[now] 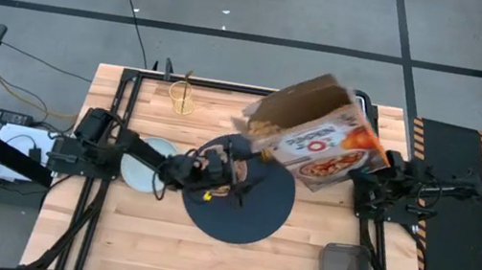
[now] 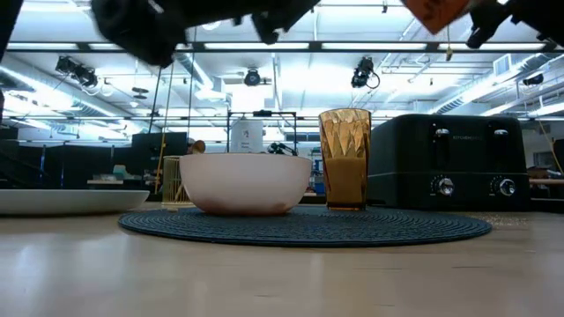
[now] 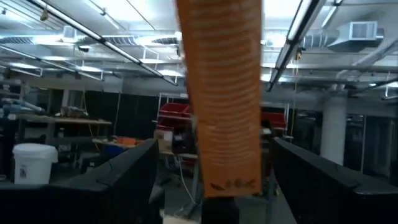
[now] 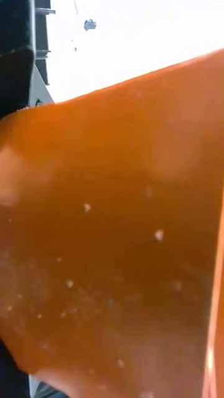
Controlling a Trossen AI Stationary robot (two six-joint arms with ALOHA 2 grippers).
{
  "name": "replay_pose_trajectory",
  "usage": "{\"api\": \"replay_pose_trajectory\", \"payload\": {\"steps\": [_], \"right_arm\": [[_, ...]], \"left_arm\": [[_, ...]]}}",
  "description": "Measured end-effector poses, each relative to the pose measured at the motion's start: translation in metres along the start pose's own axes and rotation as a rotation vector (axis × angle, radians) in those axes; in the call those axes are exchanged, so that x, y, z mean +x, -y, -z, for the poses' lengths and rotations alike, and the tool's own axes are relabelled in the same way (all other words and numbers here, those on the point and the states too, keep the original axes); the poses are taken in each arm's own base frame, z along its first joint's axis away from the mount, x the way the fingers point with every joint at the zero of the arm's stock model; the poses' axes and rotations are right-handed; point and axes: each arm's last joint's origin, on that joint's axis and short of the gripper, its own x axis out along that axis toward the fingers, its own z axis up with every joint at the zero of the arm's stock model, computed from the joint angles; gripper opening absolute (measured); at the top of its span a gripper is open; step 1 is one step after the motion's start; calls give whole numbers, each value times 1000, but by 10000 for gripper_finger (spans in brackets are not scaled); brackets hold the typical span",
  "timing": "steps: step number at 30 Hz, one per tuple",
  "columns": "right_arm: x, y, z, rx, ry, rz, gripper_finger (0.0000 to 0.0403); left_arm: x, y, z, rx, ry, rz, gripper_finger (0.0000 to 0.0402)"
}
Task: Arrange a breakfast setting
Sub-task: Pour the cereal from the orange cereal box into the light orange bowl
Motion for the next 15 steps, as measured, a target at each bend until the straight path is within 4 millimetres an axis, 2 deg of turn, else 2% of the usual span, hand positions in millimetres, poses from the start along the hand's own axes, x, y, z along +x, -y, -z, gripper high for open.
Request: {"api": "replay_pose_trajectory", "payload": {"steps": [5, 11, 15], "right_arm": [[0, -2, -9, -50, 95, -32, 292], [-4, -5, -28, -104, 296, -64, 292], [-4, -5, -27, -119, 285, -69, 292]], "left_arm": [[41, -6, -15, -10, 19, 60, 312], [82, -2, -41, 14, 19, 119, 312], [108, -1, -60, 0, -24, 155, 312]]}}
